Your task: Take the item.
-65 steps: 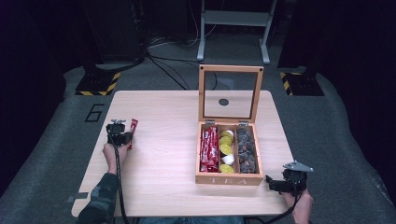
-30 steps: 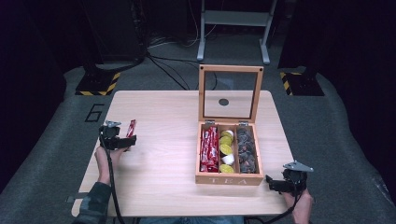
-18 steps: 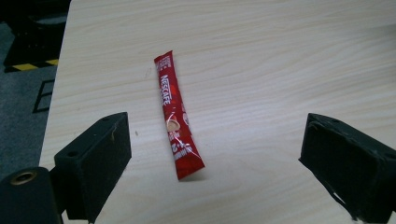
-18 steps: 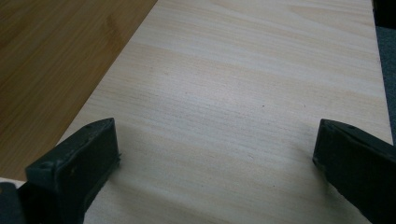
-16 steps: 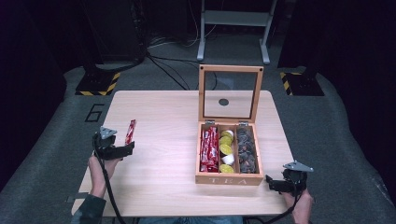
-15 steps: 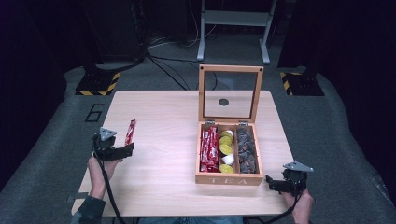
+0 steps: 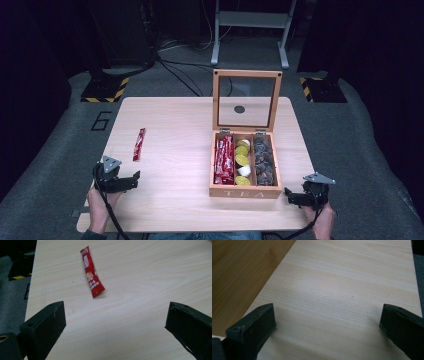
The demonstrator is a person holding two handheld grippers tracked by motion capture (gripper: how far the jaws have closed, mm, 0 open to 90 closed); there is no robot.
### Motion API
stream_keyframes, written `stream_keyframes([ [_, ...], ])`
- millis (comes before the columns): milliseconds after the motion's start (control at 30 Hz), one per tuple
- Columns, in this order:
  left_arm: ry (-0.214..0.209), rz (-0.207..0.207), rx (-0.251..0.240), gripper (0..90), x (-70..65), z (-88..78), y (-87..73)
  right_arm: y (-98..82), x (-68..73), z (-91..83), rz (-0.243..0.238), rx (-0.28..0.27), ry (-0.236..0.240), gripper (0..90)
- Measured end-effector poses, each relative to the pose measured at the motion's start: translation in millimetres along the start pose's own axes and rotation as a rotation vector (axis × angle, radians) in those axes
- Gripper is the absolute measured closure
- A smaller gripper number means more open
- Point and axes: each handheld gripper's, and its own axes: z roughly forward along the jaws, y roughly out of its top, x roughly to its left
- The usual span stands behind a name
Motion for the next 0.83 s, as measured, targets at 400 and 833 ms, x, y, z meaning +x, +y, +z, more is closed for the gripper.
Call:
stream_keyframes([
  [400, 0.014, 0.011, 0.106, 0.3, 0.9, 19.3, -39.9, -0.1, 0.3, -0.1, 0.002, 0.001, 0.0, 0.0],
  [833, -0.048, -0.075, 0.088, 0.0, 9.6, 24.5, -46.7, -0.1, 0.4, -0.1, 0.003, 0.001, 0.0, 0.0],
])
